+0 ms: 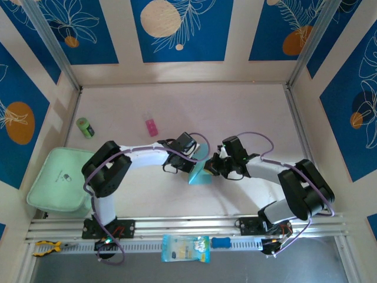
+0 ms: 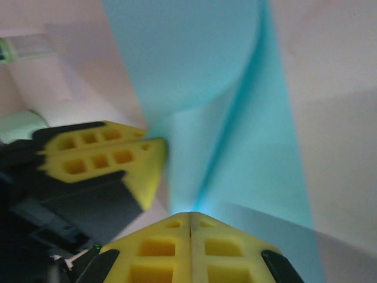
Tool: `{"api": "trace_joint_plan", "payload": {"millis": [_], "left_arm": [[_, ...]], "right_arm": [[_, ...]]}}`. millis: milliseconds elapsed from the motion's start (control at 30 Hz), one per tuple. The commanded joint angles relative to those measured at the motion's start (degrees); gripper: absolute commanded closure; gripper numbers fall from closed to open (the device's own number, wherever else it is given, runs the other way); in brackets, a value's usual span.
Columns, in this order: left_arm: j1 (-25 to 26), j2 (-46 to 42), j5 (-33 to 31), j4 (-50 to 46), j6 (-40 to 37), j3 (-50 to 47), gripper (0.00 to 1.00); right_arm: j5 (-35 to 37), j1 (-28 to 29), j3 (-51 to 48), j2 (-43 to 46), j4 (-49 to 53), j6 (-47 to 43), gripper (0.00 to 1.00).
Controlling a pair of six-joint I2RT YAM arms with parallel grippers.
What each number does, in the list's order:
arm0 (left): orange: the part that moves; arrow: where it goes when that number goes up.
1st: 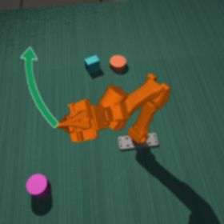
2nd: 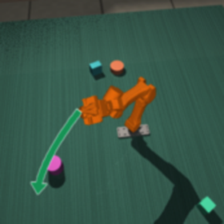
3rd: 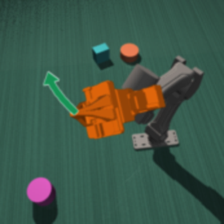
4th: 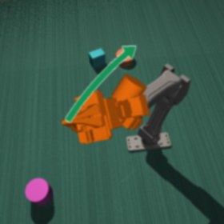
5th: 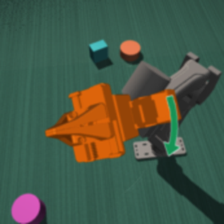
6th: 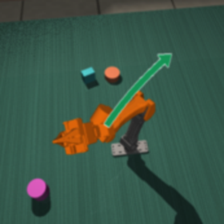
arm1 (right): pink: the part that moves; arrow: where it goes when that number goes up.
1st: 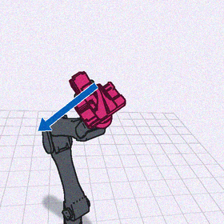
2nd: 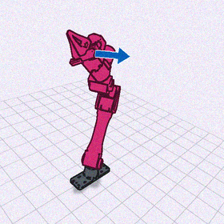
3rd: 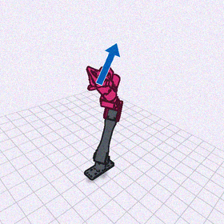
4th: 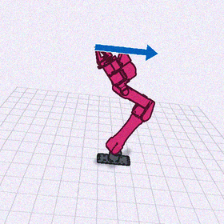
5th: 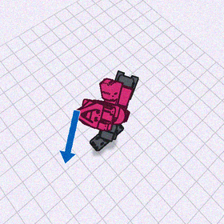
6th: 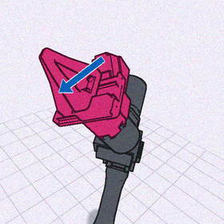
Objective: Fold a paper plane with a square sheet of paper (pick it up from the middle)
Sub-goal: Fold the triangle a second time at the center of the table.
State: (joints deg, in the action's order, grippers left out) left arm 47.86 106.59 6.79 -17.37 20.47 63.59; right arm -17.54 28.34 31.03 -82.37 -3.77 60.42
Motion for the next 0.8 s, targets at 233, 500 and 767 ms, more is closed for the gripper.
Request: {"api": "trace_joint_plan", "payload": {"millis": [233,500,767], "left_arm": [[-0.53,1.52,-0.63,-1.02,-0.43,-0.49,1.00],[-0.51,1.69,-0.63,-1.16,-0.51,-0.30,1.00],[-0.49,1.78,-0.83,-1.44,-0.61,-0.22,1.00]], "right_arm": [[-3.44,2.40,2.33,-6.33,-9.61,4.26,1.00],[-3.63,2.60,2.91,-9.44,-11.18,4.55,1.00],[-2.23,1.93,-0.71,-11.61,-12.58,4.68,1.00]]}}
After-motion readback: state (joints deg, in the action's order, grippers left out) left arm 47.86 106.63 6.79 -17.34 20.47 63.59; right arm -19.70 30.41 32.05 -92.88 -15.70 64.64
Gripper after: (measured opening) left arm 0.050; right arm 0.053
